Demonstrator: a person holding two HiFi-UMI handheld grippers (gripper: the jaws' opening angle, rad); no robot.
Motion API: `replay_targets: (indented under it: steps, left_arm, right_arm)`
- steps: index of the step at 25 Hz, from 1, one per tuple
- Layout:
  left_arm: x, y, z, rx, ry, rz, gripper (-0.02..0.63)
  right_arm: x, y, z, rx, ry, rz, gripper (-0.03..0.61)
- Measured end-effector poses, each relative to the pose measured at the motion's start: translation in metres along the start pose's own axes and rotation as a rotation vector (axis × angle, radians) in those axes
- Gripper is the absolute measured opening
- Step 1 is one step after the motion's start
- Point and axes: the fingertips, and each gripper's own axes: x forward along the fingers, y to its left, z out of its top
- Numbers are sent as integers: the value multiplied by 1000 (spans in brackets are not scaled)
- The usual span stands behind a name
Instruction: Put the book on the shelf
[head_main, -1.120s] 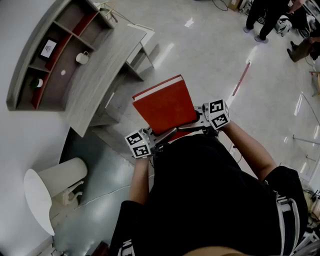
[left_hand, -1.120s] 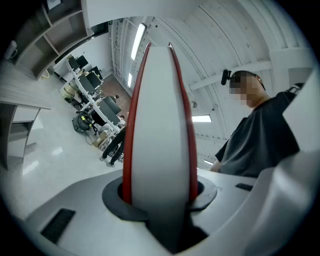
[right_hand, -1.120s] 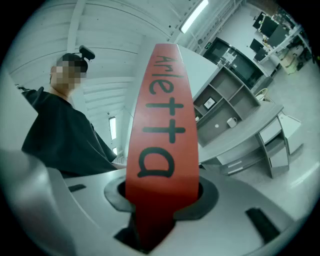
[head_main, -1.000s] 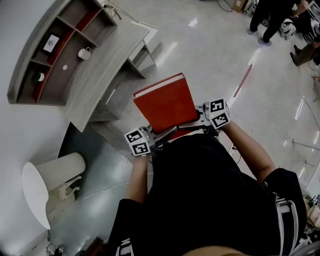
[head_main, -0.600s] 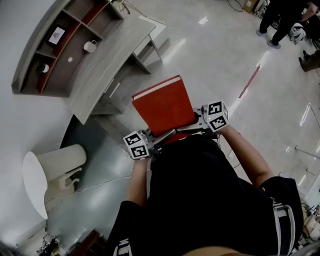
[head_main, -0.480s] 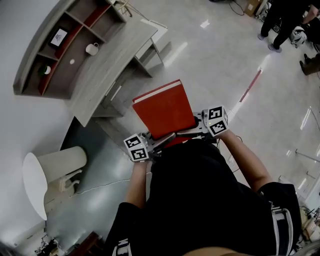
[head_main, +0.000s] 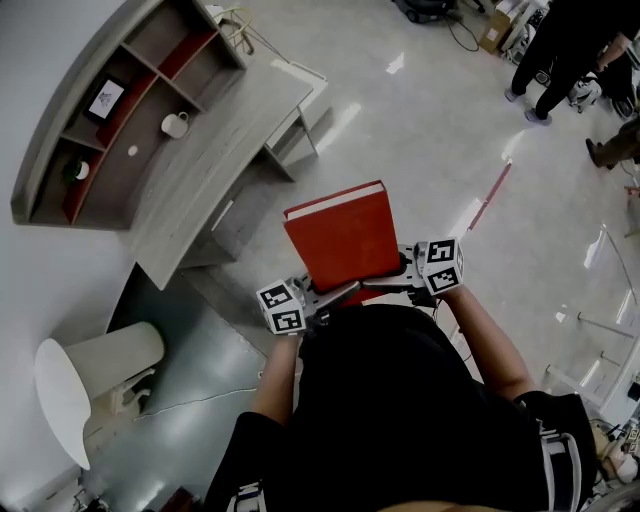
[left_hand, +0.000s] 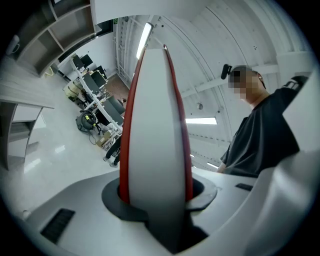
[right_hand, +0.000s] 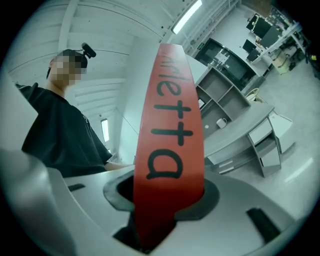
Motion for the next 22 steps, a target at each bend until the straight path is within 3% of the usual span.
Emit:
replay_targets:
  steps: [9,16,22]
  left_arm:
    - [-15,77,88,26,-25,19,160]
    - [-48,142,156,31,-22,84,160]
    - [-79,183,207,56,-43,114,160]
  right_arm:
    - [31,-79,81,-3,62,-24,172]
    - [77,-147,140,6,131,-77,204]
    - [117,-189,185,-18,153,-67,207]
